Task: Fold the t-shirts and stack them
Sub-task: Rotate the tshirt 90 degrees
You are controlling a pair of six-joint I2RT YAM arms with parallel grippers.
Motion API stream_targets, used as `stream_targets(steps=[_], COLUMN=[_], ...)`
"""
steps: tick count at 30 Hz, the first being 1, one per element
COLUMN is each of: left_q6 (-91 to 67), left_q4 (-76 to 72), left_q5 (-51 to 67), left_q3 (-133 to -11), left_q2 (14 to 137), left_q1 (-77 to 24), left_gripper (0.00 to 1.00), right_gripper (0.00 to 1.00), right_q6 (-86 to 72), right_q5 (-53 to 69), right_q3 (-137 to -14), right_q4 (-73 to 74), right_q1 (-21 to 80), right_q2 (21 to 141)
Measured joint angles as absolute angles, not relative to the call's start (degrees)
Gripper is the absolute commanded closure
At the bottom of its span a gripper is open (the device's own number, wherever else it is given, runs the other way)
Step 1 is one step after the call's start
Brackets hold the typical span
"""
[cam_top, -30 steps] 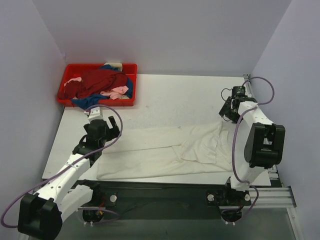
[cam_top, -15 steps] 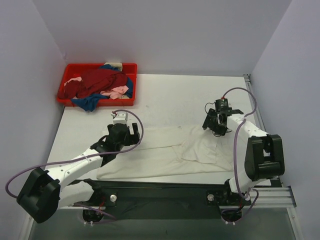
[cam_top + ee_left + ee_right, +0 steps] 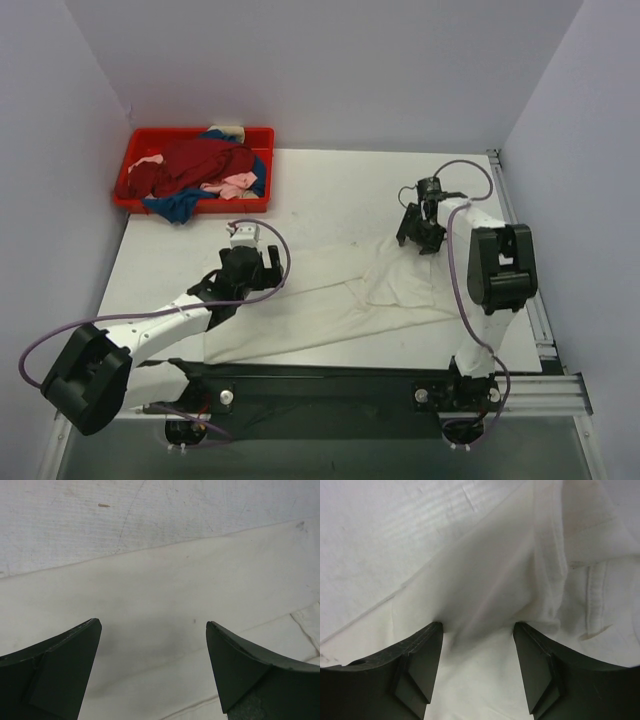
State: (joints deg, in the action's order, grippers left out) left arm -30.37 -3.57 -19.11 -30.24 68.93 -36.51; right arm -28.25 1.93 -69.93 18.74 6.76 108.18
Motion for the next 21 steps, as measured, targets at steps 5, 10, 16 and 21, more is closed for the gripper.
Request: stream_targets(steps=[5,10,16,21], left_q6=[-30.3,-29.8,-28.9,-27.7], left_q4=[-3.4,-3.4,-5.0,-9.1], left_q5=[-19.1,-19.0,-17.3,-16.6], left_q3=[-30.2,-29.5,-28.0,-27.4], left_q2=[65.2,63.8,65.4,70.8], left_q1=[-35.9,-35.6,-35.1,-34.1], left_gripper=[0.03,0.03,0.03,0.03], right_gripper=[0.40,0.40,0.40,0.40], right_q6=[-26.3,-23.8,-21.5,-20.6], right_q5=[0.8,1.6,5.7,8.4], right_q3=[-85.9,-101.3,-106.0,-101.3], right_q4=[24.3,28.0,30.6,30.9], right_q1=[6.4,5.7,5.6,6.5], right_q2=[118.7,128.1,128.4,120.5])
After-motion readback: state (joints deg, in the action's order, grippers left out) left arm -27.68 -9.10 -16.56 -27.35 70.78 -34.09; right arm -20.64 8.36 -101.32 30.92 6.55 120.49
